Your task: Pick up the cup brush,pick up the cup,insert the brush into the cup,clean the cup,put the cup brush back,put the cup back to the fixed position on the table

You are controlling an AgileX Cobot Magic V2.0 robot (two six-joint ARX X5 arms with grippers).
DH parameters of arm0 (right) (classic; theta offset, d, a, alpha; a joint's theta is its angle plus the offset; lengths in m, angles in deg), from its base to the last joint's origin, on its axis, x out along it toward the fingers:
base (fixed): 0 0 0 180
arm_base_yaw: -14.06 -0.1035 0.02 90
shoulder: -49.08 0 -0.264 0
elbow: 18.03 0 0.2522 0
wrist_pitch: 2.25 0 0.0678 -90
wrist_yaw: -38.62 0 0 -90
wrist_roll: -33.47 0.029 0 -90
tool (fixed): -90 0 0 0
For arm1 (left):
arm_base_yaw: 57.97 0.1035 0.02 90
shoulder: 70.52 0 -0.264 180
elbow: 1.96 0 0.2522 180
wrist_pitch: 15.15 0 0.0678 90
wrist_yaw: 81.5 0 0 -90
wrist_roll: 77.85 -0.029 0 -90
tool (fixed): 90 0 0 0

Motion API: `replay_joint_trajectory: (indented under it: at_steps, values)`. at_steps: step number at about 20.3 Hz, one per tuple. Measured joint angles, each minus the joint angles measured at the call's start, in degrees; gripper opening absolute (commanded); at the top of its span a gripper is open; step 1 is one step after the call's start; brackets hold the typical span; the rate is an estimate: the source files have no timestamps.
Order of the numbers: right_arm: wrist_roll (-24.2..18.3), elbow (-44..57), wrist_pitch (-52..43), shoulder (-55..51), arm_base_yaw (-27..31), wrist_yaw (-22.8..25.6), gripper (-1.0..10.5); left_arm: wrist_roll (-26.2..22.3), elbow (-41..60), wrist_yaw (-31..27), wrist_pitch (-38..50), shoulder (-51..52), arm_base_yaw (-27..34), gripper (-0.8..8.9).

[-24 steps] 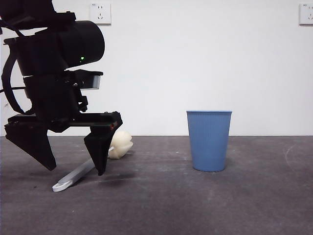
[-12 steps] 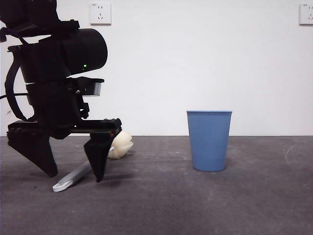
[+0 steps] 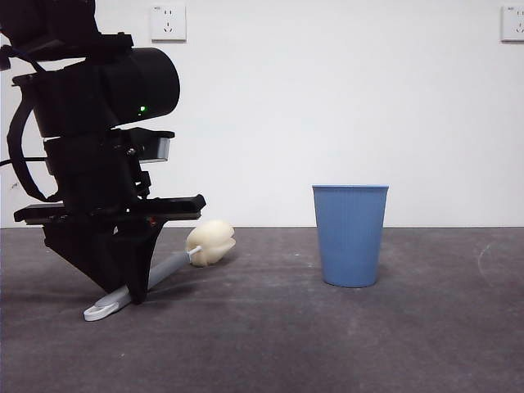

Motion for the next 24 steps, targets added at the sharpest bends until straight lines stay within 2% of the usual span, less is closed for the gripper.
replay_joint_trajectory:
  at_steps: [14, 19, 24]
  values:
    - [0.9, 0.02, -1.36, 0.17, -0.07, -0.15, 6.6, -0.28, -2.27, 1.14, -4.22, 8.02, 0.0, -0.12]
    - [1.9, 6.97, -14.47, 0.63, -1.7, -0.22, 6.6, -3.34, -2.27, 5.18, -9.73, 16.06, 0.0, -0.12]
    - [6.88, 20.9, -37.55, 1.55, -3.96, 1.44, 6.6, -6.27, -2.27, 5.44, -17.0, 27.87, 0.0, -0.12]
